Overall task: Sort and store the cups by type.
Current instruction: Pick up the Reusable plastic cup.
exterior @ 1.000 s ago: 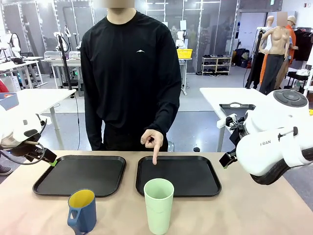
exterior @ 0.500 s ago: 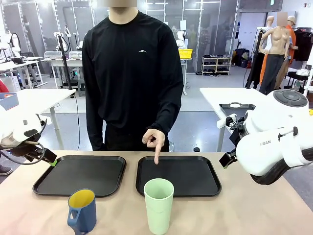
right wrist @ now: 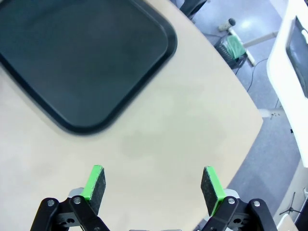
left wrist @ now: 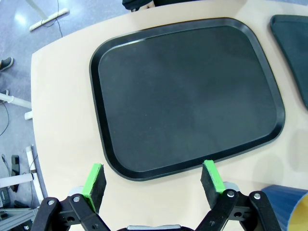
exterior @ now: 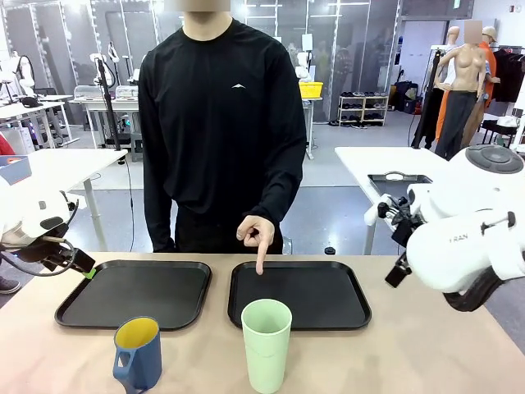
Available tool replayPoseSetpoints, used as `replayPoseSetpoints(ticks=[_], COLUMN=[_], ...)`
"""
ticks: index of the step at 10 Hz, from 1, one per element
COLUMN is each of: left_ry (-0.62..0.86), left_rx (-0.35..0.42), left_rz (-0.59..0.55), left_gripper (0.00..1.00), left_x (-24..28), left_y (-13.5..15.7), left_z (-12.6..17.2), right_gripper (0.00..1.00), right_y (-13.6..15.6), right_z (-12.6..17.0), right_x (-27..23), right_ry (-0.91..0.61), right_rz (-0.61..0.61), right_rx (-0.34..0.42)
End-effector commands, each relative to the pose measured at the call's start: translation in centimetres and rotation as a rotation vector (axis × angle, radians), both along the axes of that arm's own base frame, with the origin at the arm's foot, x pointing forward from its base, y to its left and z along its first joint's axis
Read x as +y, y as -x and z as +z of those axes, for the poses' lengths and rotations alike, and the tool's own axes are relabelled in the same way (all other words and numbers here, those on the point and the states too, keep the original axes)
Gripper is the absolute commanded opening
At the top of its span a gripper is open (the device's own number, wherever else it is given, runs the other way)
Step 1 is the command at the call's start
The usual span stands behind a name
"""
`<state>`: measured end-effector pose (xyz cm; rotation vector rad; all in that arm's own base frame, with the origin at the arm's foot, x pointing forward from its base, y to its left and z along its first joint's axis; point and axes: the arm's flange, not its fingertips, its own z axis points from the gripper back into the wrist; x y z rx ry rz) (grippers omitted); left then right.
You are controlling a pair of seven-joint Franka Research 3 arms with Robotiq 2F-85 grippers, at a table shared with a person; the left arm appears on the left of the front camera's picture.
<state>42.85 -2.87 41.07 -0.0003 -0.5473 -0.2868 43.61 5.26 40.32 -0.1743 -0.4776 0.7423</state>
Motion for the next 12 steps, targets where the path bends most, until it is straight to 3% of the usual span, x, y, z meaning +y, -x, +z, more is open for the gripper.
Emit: replayPoseSetpoints(ticks=[1, 5, 9, 12], left_ry=[0.004, 0.004, 0.004, 0.004], left_rx=[0.004, 0.004, 0.004, 0.004], left_rz=[0.0, 0.0, 0.0, 0.0], left_gripper=[1.0, 1.0, 1.0, 1.0], left_x=[0.1, 0.1, 0.1, 0.1], left_y=[0.0, 0.0, 0.0, 0.0], left_z=[-0.1, -0.1, -0.1, -0.1], right_gripper=[1.0, 1.0, 1.0, 1.0], right_y=[4.1, 4.0, 4.8, 4.8], right_z=[-1.2, -4.2, -6.9, -7.9], right_x=[-3.5, -7.7, -8.2, -8.0], right_ry=[0.041, 0.084, -0.009, -0.069], right_rz=[0.038, 0.161, 0.351, 0.396], right_rx=[0.051, 0.066, 0.037, 0.047])
